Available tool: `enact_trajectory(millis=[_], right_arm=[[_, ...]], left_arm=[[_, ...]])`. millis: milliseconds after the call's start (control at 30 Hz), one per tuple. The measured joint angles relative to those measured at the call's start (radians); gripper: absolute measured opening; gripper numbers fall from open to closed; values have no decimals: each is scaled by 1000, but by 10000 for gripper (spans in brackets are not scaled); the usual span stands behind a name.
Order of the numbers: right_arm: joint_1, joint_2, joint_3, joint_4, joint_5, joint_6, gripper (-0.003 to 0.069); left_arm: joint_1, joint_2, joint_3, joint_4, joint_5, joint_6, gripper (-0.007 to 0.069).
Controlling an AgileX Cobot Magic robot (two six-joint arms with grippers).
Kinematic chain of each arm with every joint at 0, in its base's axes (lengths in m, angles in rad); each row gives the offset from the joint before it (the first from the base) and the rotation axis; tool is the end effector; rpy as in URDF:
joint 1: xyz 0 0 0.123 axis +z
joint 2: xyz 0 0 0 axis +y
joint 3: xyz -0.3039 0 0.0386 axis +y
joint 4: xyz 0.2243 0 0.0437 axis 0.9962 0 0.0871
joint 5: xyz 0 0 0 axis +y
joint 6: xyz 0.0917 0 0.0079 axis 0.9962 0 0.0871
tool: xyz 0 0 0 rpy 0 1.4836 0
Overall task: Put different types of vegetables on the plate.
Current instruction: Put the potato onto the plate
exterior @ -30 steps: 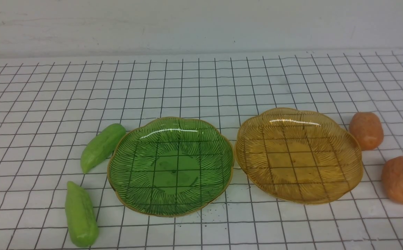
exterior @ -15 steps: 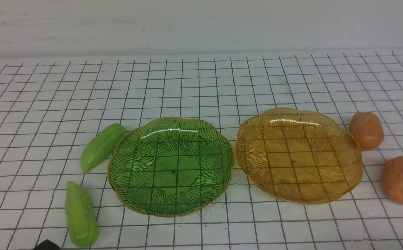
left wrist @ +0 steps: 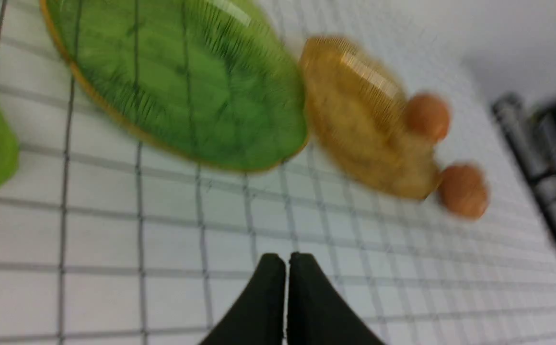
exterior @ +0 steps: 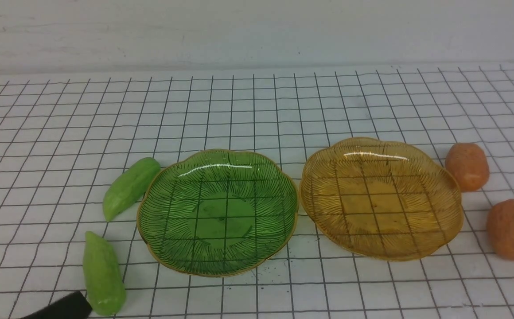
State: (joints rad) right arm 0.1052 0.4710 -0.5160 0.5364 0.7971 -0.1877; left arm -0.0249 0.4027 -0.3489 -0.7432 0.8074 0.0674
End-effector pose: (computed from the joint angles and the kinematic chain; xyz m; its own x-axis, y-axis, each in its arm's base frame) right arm 0.0362 0.0377 0.3013 -0.6229 0.1257 -0.7721 -0.2784 0.8868 0.3690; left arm 0.0259 -0.0457 0.2623 -0.7121 -0.3996 -0.5772 0.0891 0.7642 -0.6388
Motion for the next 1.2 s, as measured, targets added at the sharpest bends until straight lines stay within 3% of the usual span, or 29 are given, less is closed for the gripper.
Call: enact_trajectory(millis=[200, 500, 867, 1067, 1200], right_arm=[[0, 335, -145, -282, 162, 143, -10], [0, 719, -290, -594, 115, 289, 90], [0, 951, -385, -854, 35, 535, 316], [0, 1097, -422, -1070, -5, 751, 501], [0, 1183, -422, -1128, -4, 867, 546]], left_arm=[[0, 269, -119, 136, 132, 5, -7], [0, 491, -182, 224, 21, 5, 19], [0, 615, -184, 249, 41, 6, 139], [0, 616, -184, 251, 57, 17, 237], [0, 616, -184, 251, 60, 18, 248]])
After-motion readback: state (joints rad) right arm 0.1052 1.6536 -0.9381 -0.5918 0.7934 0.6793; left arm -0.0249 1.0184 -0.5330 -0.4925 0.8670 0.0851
